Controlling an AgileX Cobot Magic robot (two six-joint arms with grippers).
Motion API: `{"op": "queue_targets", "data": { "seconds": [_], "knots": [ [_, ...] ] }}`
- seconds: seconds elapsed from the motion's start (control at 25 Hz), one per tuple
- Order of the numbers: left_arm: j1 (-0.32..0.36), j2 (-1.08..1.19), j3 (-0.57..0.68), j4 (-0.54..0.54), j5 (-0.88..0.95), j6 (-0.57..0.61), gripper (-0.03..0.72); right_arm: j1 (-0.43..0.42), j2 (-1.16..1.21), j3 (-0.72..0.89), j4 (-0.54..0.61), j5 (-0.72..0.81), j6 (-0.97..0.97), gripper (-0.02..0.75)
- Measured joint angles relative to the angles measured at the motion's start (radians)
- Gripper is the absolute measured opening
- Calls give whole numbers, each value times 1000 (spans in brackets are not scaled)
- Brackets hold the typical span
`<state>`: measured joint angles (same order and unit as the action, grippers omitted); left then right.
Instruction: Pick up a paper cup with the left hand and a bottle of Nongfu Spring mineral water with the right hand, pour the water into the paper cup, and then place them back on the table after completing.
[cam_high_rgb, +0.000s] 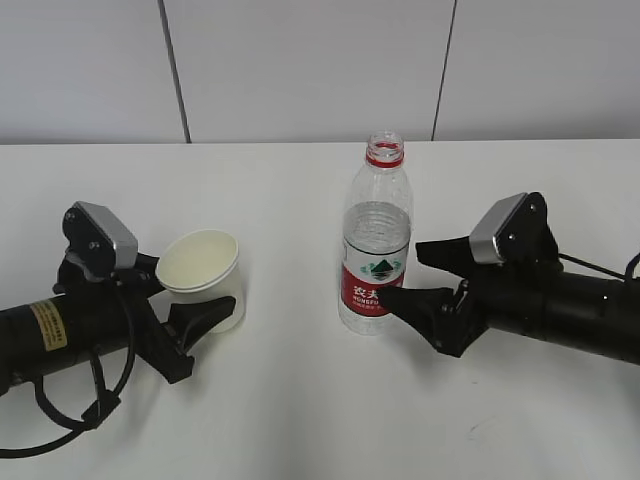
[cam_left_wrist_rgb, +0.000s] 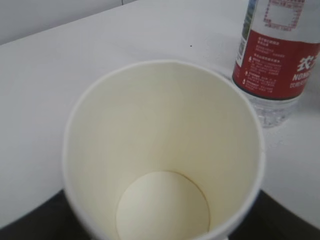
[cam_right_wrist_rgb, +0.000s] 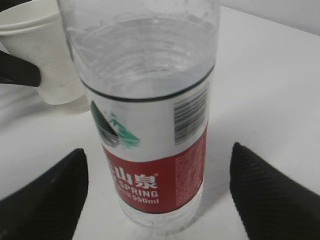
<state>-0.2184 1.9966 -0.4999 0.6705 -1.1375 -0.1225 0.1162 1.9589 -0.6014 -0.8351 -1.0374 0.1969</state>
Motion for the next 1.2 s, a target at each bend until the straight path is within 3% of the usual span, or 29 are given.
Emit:
{"op": "queue_targets", "data": {
  "seconds": [1.0, 1.2],
  "knots": [
    [0, 0, 0, 1, 3, -6, 444, 79, 117, -156, -10, 1, -5, 657],
    [0, 0, 0, 1, 9, -27, 444, 79, 117, -156, -6, -6, -5, 568]
  ]
}}
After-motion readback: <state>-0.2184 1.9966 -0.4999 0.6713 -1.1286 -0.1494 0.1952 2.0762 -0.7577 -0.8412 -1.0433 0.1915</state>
